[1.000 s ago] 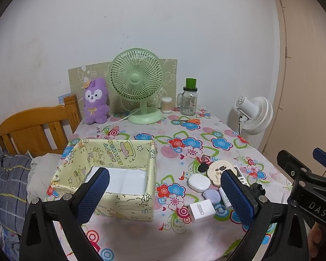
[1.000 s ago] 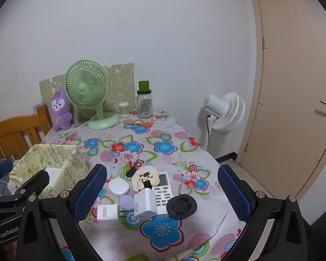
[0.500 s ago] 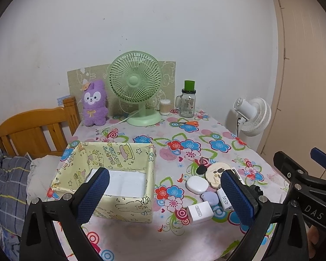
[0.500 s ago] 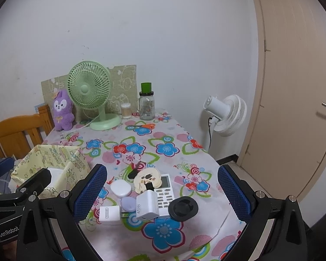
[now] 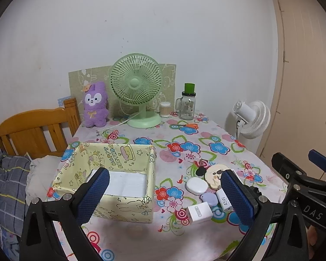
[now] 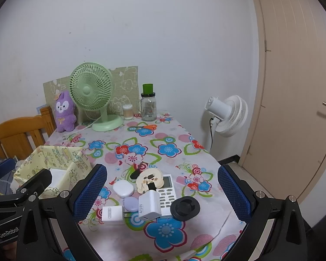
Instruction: Organize rigid objects
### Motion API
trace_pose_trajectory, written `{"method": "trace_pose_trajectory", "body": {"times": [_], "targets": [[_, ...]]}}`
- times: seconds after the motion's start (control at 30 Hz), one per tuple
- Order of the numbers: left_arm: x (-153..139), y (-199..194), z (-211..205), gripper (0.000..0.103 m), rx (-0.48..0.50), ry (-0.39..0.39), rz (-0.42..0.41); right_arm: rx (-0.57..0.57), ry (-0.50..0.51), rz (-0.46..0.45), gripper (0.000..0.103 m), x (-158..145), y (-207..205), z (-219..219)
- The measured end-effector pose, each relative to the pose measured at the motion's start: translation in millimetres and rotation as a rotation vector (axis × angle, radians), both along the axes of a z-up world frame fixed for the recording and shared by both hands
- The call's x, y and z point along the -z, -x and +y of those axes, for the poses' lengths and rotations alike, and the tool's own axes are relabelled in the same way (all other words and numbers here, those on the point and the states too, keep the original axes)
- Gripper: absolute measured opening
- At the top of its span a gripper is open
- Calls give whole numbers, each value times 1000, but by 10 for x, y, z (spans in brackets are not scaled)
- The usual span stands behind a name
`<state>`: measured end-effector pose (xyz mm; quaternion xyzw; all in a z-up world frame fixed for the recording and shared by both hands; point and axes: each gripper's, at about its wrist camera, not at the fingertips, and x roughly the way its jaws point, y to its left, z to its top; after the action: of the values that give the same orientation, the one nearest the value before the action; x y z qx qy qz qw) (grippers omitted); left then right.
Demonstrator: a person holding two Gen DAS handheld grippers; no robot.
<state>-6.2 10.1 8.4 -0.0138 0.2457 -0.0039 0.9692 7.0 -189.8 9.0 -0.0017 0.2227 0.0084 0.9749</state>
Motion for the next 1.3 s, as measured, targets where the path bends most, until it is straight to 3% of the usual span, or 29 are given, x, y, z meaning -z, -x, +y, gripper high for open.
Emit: {"method": "trace_pose_trajectory", "body": {"times": [0.33,0.67,0.87,1.3], "targets": [[15,14,48,103,9,28,0,-10,-2,4,103,16,-9,17],[24,59,-3,103,23,-11,-24,-2,5,7,103,45,-17,16],[49,40,-21,103,28,7,-23,-1,5,8,103,60,-22,10],[287,-81,-136,101,27,17,-2,-10,-13,38,103,296,-130,-124]]}}
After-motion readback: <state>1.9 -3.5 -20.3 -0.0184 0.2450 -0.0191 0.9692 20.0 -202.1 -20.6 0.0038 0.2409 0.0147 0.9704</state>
